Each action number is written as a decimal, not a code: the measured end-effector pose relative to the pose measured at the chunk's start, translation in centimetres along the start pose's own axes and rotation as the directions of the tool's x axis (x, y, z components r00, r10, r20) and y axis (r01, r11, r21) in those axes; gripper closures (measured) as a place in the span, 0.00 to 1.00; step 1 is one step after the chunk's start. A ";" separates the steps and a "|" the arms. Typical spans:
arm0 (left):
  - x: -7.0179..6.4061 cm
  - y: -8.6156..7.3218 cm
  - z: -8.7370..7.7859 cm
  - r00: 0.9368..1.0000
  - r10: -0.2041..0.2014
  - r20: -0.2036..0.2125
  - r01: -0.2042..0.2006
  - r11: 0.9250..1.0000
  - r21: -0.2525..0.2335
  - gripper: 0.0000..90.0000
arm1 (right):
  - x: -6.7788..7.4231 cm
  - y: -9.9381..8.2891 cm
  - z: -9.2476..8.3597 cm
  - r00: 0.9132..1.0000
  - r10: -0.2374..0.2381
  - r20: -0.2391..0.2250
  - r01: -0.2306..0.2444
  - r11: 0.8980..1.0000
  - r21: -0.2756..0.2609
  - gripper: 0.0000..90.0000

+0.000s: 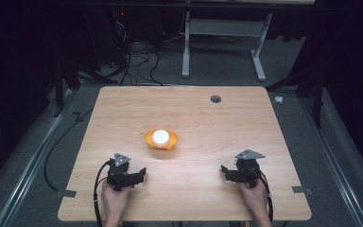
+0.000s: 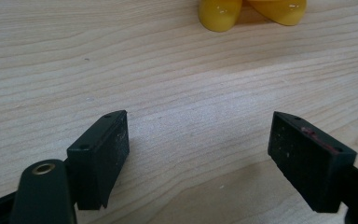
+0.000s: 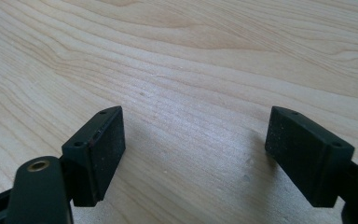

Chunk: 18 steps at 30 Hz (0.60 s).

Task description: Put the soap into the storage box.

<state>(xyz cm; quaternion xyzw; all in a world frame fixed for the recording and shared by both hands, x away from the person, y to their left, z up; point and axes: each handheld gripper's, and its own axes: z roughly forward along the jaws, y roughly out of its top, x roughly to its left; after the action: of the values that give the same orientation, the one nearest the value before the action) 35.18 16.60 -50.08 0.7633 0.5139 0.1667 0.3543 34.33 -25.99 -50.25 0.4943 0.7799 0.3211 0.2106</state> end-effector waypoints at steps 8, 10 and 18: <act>-0.6 -0.1 0.5 0.998 0.048 -0.040 -0.049 0.999 -0.008 0.23 | 0.0 0.0 0.0 1.000 0.000 0.000 0.000 1.000 0.000 0.23; -0.9 -0.2 0.7 0.995 0.075 -0.060 -0.075 0.997 -0.010 0.22 | 0.0 0.0 0.0 1.000 0.000 0.000 0.000 1.000 0.000 0.23; -1.0 -0.1 1.0 0.996 0.072 -0.059 -0.073 0.997 -0.015 0.18 | 0.0 0.0 0.0 1.000 -0.002 0.001 0.002 1.000 -0.002 0.23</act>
<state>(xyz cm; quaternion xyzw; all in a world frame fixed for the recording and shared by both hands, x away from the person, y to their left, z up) 35.27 15.39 -50.75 0.7731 0.4945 0.2060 0.3395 34.33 -26.00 -50.27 0.4934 0.7801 0.3213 0.2118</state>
